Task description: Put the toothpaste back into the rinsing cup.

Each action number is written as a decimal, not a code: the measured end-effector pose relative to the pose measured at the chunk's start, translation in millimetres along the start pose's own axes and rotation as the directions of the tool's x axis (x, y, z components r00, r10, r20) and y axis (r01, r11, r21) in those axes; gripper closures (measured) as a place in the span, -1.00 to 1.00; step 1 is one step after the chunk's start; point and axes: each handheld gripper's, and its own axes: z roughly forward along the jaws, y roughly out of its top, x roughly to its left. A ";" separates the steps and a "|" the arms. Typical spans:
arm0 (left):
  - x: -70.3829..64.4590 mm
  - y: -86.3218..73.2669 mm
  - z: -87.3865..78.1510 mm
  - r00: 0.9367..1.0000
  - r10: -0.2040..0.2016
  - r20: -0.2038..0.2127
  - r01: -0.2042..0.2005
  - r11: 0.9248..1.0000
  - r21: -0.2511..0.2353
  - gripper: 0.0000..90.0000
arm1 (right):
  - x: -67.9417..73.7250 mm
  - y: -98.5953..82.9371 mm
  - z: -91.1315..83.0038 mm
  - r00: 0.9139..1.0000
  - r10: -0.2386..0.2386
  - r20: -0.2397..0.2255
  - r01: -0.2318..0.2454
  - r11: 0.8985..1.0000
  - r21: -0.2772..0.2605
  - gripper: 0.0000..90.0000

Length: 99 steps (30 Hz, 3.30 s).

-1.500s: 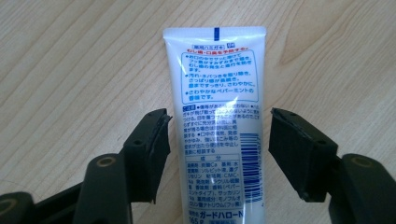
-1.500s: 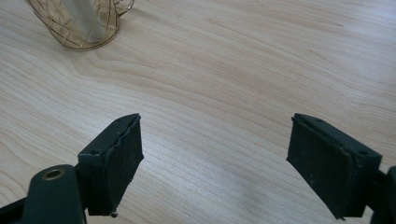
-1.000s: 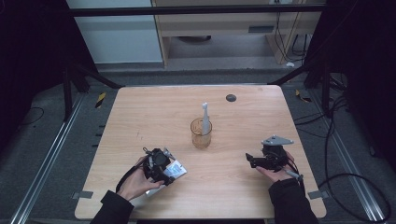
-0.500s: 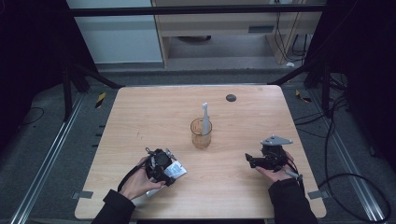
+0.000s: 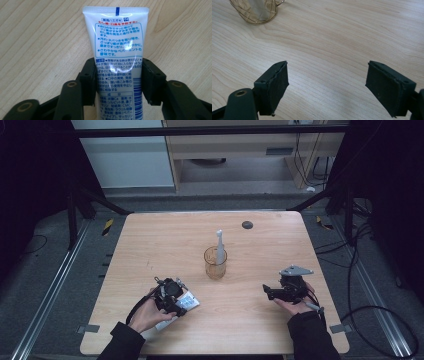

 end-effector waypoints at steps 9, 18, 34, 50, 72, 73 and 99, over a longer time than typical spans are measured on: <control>1.0 -3.3 -6.3 1.000 -0.022 0.015 0.022 0.999 -0.030 0.45 | -0.5 -0.3 0.1 1.000 0.001 0.002 -0.001 1.000 0.002 -0.60; 4.3 -6.9 -16.4 1.000 -0.025 -0.001 0.025 0.998 -0.063 0.51 | -1.9 -0.4 -0.9 1.000 0.004 0.005 -0.004 1.000 -0.001 -0.60; 5.0 -15.3 -68.5 0.994 -0.094 -0.055 0.071 0.943 -0.326 0.52 | -2.2 -0.8 -1.5 1.000 -0.004 0.022 0.004 1.000 -0.013 -0.60; 16.1 -9.9 -85.3 0.969 -0.199 -0.144 0.097 0.847 -0.522 0.52 | -3.9 -1.3 -3.9 0.999 -0.002 0.049 0.005 0.999 -0.051 -0.62; 21.7 46.2 -101.6 0.953 -0.274 -0.133 0.101 0.696 -0.710 0.52 | -5.5 -3.4 -2.9 0.998 0.001 0.058 0.002 0.998 -0.058 -0.64; 22.2 47.6 -101.4 0.952 -0.276 -0.129 0.103 0.690 -0.716 0.52 | -5.5 -3.4 -3.1 0.998 0.002 0.058 0.002 0.998 -0.058 -0.64; 25.8 99.3 -96.9 0.956 -0.277 -0.100 0.074 0.554 -0.829 0.52 | -7.4 -4.8 -2.2 0.998 0.004 0.057 -0.001 0.998 -0.064 -0.66</control>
